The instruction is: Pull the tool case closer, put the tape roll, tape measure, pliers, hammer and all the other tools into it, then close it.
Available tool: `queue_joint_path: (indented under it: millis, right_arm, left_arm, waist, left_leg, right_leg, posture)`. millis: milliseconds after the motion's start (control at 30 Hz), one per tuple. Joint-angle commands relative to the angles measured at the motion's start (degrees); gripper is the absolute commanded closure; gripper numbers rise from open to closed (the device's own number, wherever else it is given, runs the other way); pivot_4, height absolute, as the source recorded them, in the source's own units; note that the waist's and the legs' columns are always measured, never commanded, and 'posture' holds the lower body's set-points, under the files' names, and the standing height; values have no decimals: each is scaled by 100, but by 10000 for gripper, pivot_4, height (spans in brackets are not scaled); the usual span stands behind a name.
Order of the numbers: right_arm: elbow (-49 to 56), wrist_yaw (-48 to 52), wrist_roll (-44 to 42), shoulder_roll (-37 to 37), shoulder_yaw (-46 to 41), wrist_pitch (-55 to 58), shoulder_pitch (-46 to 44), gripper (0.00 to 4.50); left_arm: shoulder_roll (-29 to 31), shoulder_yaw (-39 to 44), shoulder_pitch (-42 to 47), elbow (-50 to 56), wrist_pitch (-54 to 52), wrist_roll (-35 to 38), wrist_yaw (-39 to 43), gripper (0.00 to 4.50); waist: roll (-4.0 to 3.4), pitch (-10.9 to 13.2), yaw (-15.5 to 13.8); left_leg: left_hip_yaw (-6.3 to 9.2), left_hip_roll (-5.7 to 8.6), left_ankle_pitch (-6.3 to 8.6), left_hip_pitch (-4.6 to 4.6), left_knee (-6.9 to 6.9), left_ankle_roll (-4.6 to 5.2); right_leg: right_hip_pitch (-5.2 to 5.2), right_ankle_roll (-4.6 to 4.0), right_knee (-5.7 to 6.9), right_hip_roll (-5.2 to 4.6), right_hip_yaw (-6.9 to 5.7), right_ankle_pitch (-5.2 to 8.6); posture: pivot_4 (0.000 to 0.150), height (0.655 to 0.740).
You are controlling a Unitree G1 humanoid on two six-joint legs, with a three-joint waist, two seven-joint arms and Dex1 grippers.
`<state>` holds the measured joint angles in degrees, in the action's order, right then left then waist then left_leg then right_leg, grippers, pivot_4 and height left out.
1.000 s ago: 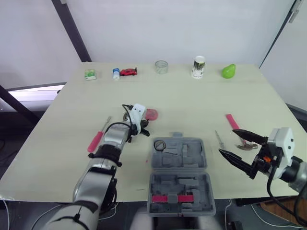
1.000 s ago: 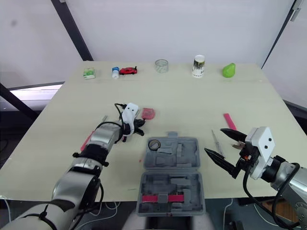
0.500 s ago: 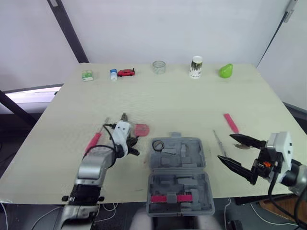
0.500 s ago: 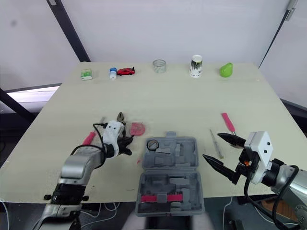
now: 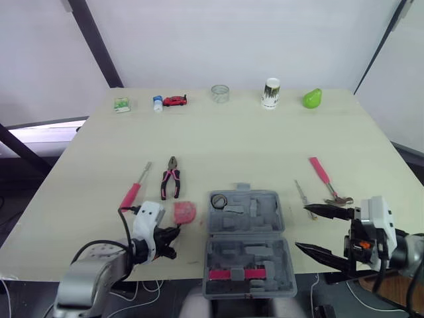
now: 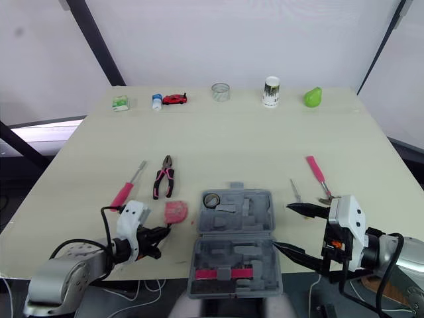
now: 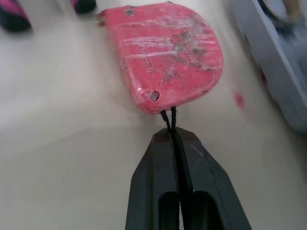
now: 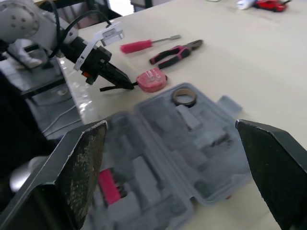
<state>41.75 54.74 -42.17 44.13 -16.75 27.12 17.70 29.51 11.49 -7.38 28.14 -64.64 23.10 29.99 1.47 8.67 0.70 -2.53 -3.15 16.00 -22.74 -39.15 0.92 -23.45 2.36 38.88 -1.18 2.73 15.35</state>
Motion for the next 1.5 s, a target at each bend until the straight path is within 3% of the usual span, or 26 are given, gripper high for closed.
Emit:
queue_joint_path:
  millis: [33, 200, 500, 600, 767, 867, 1067, 1267, 1500]
  right_arm:
    - [59, 202, -70, 107, -82, -142, 18, 0]
    - [36, 318, -86, 123, -9, -146, -21, 0]
    - [-105, 493, 29, 104, 110, -248, -11, 0]
    - [-130, 510, 1, 97, 113, -235, -44, 0]
    - [-70, 449, -196, 105, 55, -98, -152, 0]
    - [-20, 403, -327, 157, -14, -20, -228, 0]
    - [67, 306, -606, 285, -87, 135, -425, 0]
    - [129, 236, -634, 325, -82, 155, -462, 0]
    - [255, 157, -563, 346, -71, 141, -350, 0]
  left_arm:
    - [121, 155, -439, 288, -346, 298, 133, 43962]
    - [392, 362, -975, 384, -293, 560, 364, 43962]
    - [782, 402, -1610, -344, 1444, 310, 974, 43962]
    - [945, 505, -1851, -609, 2016, 267, 1288, 37521]
    - [1413, 764, -2030, -1093, 3295, 278, 2292, 12317]
    - [1785, 910, -1963, -1546, 3885, 326, 3031, 432]
    - [2202, 867, -806, -2862, 5519, 401, 4575, 432]
    - [2593, -84, 870, -3573, 5644, 234, 5793, 432]
    - [2202, -1218, 2134, -4205, 6236, -530, 5927, 432]
  waist:
    - [0, -1, -5]
    - [-2, -2, 9]
    - [-3, -4, 7]
    - [-4, -4, 7]
    - [-7, -5, 4]
    - [-7, -3, -3]
    - [-6, 1, -94]
    - [-1, 4, -155]
    - [-2, 6, -121]
  left_leg:
    - [-1, 0, 0, 0, 0, 0]
    - [-3, -2, 0, 2, 2, 0]
    - [-7, -3, 1, 5, 3, 0]
    - [-8, -5, 1, 5, 3, 0]
    - [-7, -8, 1, 7, 4, 0]
    - [-10, -10, 1, 6, 4, 0]
    - [-16, -5, 0, 0, 1, 0]
    - [-27, 0, 0, -9, 0, 0]
    - [-31, -4, 0, -13, 0, 0]
  right_leg:
    - [0, 0, -1, 0, 0, 0]
    - [-1, -2, -2, 2, 3, 1]
    - [-1, -23, -2, -1, 4, 13]
    - [-2, -24, -2, 0, 4, 14]
    - [-3, -28, -1, 1, -1, 15]
    - [-4, -28, -2, 2, -1, 15]
    - [-5, -28, -6, -9, -9, 15]
    - [-4, -25, -8, -5, -10, 13]
    - [-5, -4, -8, 13, -9, 2]
  posture:
    - [1500, 7400]
    - [1500, 7400]
    - [1500, 7400]
    - [1500, 7400]
    - [1500, 7400]
    - [1500, 7400]
    - [1500, 7400]
    - [1500, 7400]
    - [1500, 7400]
